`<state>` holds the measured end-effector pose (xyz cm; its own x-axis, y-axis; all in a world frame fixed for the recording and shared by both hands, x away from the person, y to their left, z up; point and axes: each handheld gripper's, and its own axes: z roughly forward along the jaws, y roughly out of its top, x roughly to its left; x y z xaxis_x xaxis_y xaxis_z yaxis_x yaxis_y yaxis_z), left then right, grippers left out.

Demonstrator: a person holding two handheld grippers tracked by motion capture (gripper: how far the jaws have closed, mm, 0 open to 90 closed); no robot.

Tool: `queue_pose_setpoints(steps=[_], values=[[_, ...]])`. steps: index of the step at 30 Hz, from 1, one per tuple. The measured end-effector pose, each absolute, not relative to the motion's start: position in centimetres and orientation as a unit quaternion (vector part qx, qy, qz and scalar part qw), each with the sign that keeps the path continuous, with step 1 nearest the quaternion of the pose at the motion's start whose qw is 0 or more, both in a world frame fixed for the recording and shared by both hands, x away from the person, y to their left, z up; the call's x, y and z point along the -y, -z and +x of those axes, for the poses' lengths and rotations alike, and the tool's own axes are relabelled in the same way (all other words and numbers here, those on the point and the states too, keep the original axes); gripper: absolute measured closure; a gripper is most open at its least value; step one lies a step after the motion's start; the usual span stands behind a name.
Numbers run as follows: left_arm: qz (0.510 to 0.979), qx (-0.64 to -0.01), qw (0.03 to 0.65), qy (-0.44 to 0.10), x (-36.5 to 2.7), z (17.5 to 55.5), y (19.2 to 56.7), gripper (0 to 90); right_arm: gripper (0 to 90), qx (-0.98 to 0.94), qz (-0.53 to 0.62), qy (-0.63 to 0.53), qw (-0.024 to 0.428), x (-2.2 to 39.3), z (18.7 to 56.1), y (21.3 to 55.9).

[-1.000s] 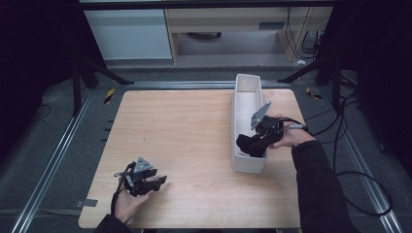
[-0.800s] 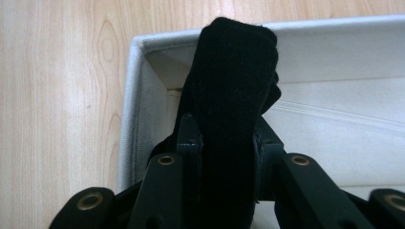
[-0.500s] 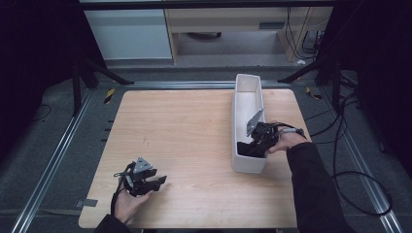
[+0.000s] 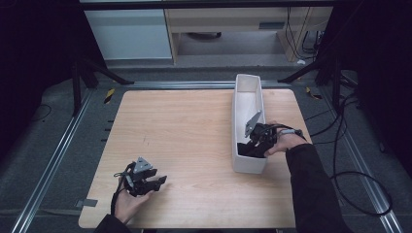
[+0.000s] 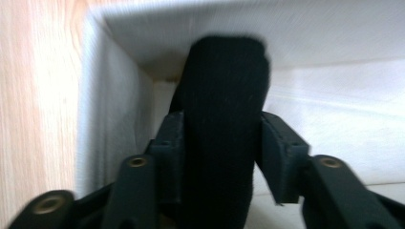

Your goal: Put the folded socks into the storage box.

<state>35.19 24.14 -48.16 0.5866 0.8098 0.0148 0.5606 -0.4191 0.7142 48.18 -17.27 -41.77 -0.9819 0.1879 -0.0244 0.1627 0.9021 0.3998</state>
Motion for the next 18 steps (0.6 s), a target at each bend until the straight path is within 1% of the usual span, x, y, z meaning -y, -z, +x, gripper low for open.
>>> queue_pose_setpoints(steps=[3, 5, 10, 13, 16, 18], values=[[0.822, -0.417, 0.342, -0.182, -24.1, 35.2, 48.2, 48.7, 48.8, -0.966, 0.095, -0.234, 0.047, 17.6, 47.8, 40.4], [0.823, -0.416, 0.342, -0.182, -24.1, 35.2, 48.1, 48.7, 47.5, -0.963, 0.097, -0.246, 0.059, 17.8, 47.5, 39.7], [0.822, -0.417, 0.343, -0.183, -24.1, 35.1, 48.1, 48.6, 46.9, -0.948, 0.115, -0.28, 0.097, 18.6, 46.4, 37.8], [0.822, -0.416, 0.343, -0.184, -24.1, 35.1, 48.0, 48.4, 44.3, -0.932, 0.134, -0.309, 0.131, 19.0, 45.3, 36.6], [0.821, -0.414, 0.346, -0.187, -24.1, 35.1, 47.9, 48.0, 41.9, -0.918, 0.164, -0.328, 0.151, 19.0, 43.8, 35.3], [0.819, -0.416, 0.349, -0.187, -24.1, 35.0, 47.8, 47.7, 40.9, -0.904, 0.19, -0.353, 0.151, 19.2, 42.9, 34.8]])
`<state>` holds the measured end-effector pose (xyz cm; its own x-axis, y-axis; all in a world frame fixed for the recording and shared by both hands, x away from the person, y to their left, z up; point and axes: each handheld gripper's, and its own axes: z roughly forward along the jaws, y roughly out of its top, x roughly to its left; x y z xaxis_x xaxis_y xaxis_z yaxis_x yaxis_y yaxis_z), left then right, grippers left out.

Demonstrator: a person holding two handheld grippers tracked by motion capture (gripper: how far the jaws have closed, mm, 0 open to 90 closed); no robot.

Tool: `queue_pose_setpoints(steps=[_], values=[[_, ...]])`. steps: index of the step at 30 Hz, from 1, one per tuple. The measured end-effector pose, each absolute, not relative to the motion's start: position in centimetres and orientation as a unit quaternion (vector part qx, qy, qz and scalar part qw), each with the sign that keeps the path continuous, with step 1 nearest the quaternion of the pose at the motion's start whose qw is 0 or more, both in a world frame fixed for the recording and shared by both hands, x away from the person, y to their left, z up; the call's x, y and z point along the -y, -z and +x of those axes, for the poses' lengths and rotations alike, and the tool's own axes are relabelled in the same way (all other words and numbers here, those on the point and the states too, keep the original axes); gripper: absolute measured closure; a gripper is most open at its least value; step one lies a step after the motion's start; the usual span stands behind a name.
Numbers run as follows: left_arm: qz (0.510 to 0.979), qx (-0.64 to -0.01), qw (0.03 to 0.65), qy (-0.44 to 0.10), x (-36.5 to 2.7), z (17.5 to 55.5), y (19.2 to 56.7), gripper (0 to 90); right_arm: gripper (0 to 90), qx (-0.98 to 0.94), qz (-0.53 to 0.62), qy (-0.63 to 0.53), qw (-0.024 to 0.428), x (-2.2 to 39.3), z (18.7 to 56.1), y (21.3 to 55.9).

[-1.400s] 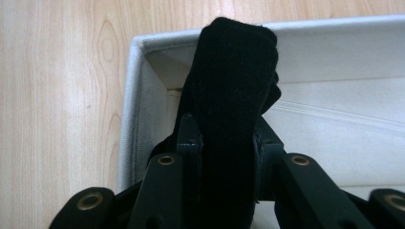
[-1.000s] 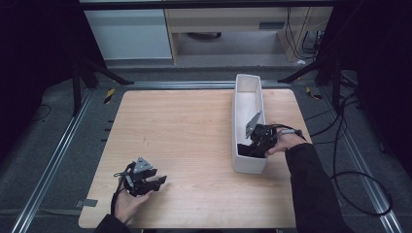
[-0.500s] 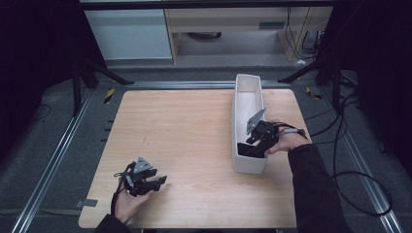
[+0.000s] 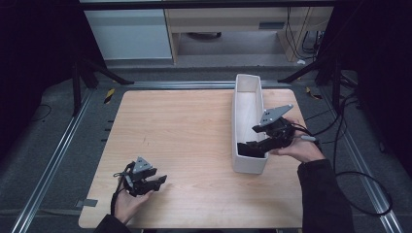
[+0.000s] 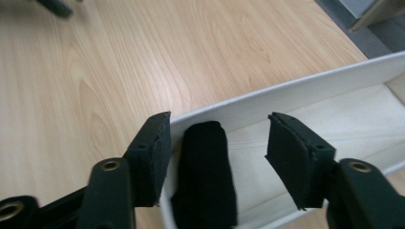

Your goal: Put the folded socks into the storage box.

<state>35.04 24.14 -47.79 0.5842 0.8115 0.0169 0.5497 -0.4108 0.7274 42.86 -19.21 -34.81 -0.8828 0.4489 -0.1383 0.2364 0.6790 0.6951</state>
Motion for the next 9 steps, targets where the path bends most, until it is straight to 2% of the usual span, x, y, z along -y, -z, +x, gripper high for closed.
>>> queue_pose_setpoints(steps=[1, 5, 9], values=[[0.818, -0.415, 0.35, -0.189, -24.2, 35.0, 47.7, 47.5, 42.1, -0.898, 0.202, -0.358, 0.157, 19.4, 42.4, 34.6], [0.815, -0.417, 0.353, -0.193, -24.4, 35.0, 47.5, 46.5, 33.3, -0.863, 0.249, -0.398, 0.189, 20.3, 40.8, 34.3], [0.81, -0.42, 0.358, -0.198, -24.8, 35.1, 47.3, 45.9, 32.1, -0.822, 0.313, -0.43, 0.206, 21.6, 39.0, 34.8]])
